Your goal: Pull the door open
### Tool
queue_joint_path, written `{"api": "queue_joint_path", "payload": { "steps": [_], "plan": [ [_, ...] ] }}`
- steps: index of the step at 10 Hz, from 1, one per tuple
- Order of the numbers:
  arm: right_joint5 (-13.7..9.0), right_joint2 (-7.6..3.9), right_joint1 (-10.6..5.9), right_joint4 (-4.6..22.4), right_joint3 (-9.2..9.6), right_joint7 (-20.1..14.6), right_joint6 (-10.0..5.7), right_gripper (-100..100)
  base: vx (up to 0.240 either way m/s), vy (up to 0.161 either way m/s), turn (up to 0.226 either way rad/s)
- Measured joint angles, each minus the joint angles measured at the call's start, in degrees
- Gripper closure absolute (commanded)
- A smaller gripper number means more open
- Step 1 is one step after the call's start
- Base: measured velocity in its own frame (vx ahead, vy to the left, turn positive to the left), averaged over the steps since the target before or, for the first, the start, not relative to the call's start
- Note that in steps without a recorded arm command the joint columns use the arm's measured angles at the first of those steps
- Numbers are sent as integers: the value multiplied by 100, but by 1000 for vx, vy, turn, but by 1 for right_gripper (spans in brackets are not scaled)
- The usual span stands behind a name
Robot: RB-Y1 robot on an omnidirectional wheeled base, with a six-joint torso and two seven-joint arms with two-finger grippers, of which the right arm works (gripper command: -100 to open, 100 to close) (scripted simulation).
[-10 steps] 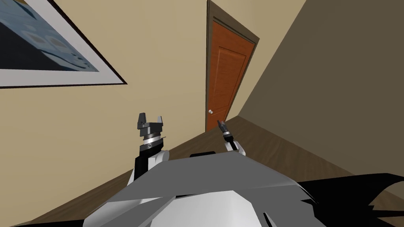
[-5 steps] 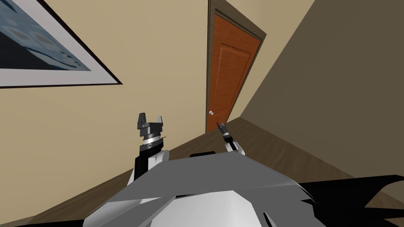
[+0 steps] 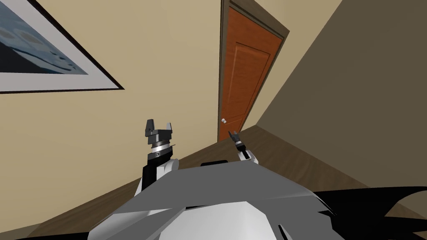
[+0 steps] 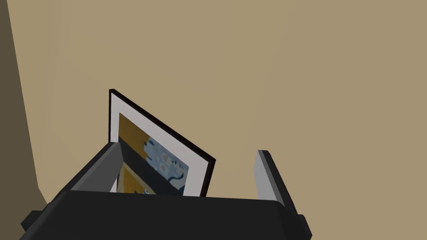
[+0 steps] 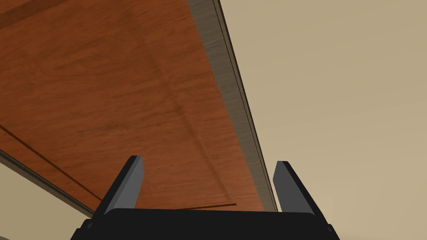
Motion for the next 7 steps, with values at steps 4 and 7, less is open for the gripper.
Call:
{"api": "queue_joint_path", "payload": {
  "steps": [4,7],
  "plan": [
    [106,-41,-150,492,-20,446,-130,-100,83,-60,51],
    [167,-94,-293,921,-51,747,-267,-100,79,-57,54]
  ]
}}
